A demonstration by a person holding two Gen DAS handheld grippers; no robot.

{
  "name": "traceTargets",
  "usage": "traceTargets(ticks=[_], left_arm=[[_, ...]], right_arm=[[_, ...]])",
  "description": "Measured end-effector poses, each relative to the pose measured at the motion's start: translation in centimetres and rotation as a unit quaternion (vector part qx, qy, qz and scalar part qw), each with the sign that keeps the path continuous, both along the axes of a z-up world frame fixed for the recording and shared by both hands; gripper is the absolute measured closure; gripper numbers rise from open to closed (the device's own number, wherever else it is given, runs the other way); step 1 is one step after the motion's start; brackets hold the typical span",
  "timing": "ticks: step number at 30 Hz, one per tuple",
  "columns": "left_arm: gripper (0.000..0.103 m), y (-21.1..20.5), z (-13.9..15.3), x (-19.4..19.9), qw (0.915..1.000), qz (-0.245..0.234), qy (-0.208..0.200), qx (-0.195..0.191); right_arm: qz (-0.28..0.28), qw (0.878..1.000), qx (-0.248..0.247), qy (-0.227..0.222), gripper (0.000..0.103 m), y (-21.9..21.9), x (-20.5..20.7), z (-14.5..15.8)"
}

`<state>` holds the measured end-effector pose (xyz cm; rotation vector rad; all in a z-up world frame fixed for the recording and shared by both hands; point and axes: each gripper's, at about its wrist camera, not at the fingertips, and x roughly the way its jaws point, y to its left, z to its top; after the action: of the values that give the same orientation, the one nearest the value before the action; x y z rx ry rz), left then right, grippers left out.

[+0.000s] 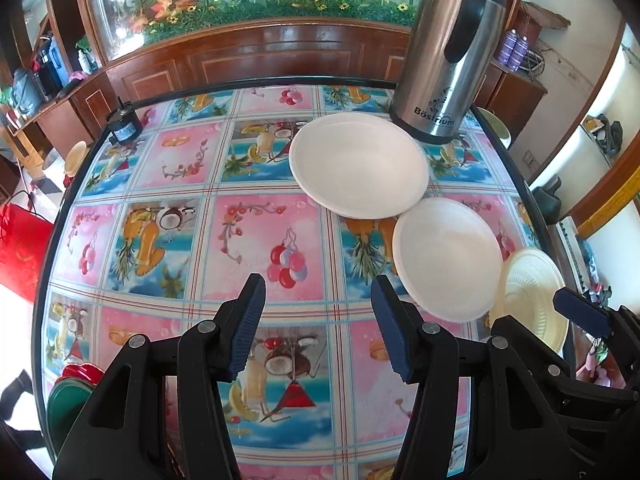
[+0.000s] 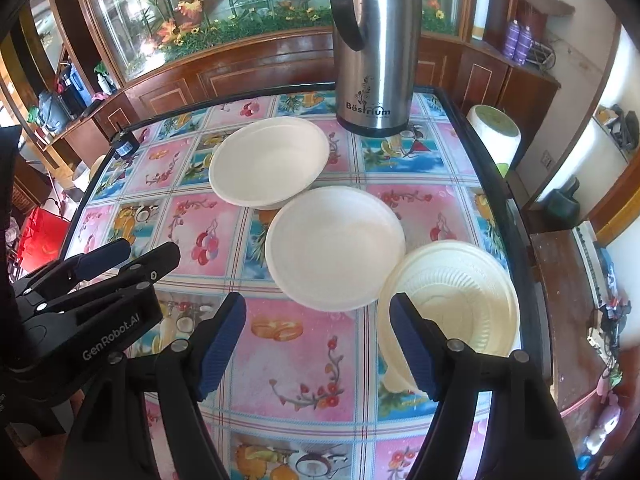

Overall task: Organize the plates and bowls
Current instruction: 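Move the left tool to the large white bowl beside the steel kettle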

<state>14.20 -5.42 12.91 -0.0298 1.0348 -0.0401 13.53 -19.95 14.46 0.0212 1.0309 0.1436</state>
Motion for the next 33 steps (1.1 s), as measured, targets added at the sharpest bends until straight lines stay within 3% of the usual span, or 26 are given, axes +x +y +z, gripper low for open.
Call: traceTargets(ticks=[8, 33], left_arm=[[0.048, -0.1, -0.8, 2.1, 0.9998, 0.012, 0.002, 0.016], [0.048, 0.6, -2.7, 6.9, 0.9992, 0.035, 0.016, 0.015]], right_arm=[[0.017, 1.0, -0.001, -0.001, 0.028, 0.1, 2.1, -0.3], [0.024, 1.0, -0.009, 0.001, 0.028, -0.3, 6.6, -1.6]])
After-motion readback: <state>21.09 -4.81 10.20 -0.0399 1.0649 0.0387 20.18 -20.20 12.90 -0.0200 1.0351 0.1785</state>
